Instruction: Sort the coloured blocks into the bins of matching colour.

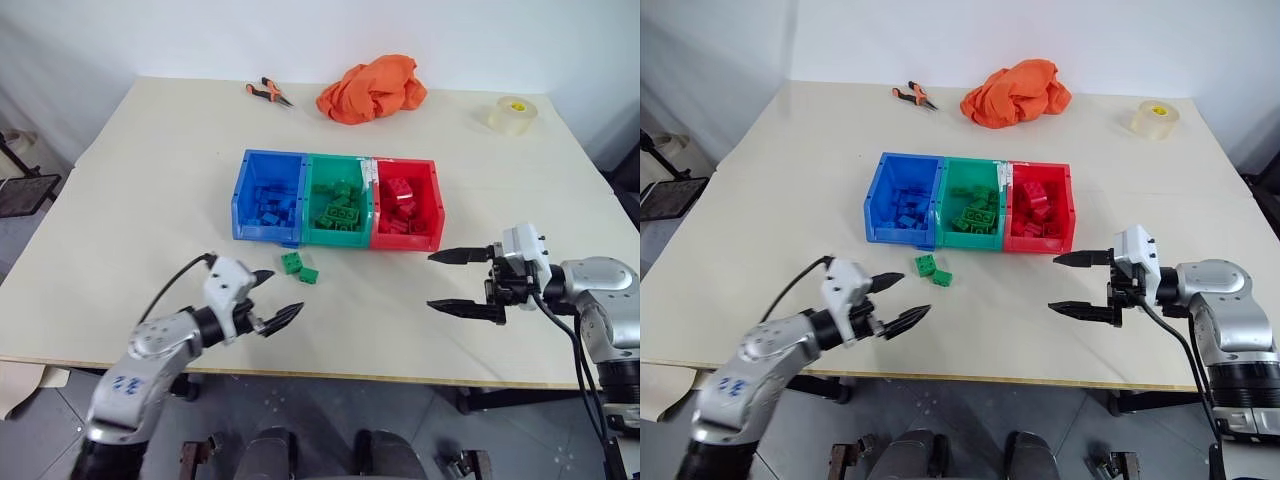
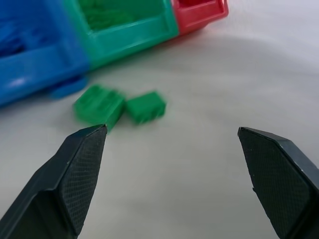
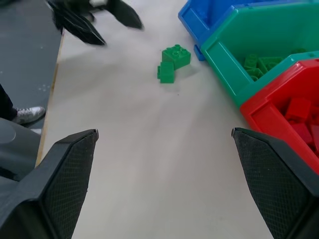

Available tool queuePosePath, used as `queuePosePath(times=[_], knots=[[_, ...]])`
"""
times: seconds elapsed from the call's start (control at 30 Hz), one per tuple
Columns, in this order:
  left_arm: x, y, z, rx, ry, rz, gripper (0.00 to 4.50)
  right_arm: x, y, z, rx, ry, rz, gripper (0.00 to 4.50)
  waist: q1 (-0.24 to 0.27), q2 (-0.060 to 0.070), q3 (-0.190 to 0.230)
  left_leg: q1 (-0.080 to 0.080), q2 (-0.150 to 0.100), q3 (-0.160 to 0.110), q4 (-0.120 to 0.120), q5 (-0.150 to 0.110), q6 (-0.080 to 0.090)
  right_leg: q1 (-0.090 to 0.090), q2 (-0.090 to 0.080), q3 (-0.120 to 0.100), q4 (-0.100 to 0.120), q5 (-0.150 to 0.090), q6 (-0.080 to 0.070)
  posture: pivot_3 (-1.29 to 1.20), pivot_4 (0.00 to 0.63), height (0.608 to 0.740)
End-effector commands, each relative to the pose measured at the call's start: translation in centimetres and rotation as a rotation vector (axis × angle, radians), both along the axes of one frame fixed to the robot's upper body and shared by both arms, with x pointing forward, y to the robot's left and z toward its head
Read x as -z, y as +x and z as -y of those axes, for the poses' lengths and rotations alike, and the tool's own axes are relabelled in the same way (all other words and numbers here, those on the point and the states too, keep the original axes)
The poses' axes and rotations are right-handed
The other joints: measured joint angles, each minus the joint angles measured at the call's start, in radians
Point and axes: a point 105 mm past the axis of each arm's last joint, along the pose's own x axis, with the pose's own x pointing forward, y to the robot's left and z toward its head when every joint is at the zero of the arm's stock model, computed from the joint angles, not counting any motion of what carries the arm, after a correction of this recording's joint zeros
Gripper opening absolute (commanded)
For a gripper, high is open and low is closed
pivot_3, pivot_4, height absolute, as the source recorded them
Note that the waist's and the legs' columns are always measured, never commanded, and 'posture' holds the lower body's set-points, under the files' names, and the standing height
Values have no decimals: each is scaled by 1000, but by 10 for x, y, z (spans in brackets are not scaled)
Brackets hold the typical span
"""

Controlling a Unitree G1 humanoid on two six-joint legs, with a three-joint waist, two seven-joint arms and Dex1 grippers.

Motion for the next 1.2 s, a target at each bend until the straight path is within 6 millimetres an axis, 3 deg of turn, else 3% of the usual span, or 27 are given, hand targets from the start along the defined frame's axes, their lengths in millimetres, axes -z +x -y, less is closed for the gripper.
queuePosePath(times=[0.03, 0.43, 0.67, 1.0, 1.2], knots=[[7, 10, 19, 10, 42, 16, 4469, -13, -6, 1, -13, 23, 68, 4500, -1, 0, 0, 0, 0, 0, 0, 0, 0, 0, 0, -1, 0, 0, 0, 0, 150, 740], [8, 46, 57, 35, 84, 86, 4469, -11, -13, 3, 35, 32, 65, 4500, 1, 0, 0, 0, 0, 1, 0, 0, 0, 0, 0, -6, 0, 0, 0, 0, 150, 740], [17, 49, 48, 24, 185, 56, 4469, -11, -15, 7, 63, 18, 71, 4500, 1, 0, 0, 0, 0, 1, 1, 0, 0, 0, 0, -6, 0, 0, 1, 0, 150, 740], [22, 28, 42, 45, 222, 13, 4469, -9, -20, 10, 73, 14, 55, 4500, 0, 0, 0, 0, 0, 1, 0, 0, 0, 0, 0, -5, 0, 0, 1, 0, 150, 740], [22, 43, 45, 4, 230, 44, 4469, -5, -15, 14, 109, 41, 37, 4500, 5, 0, 0, 0, -1, 0, 1, 0, 1, 0, -1, -4, 0, 0, 1, 0, 150, 740]])
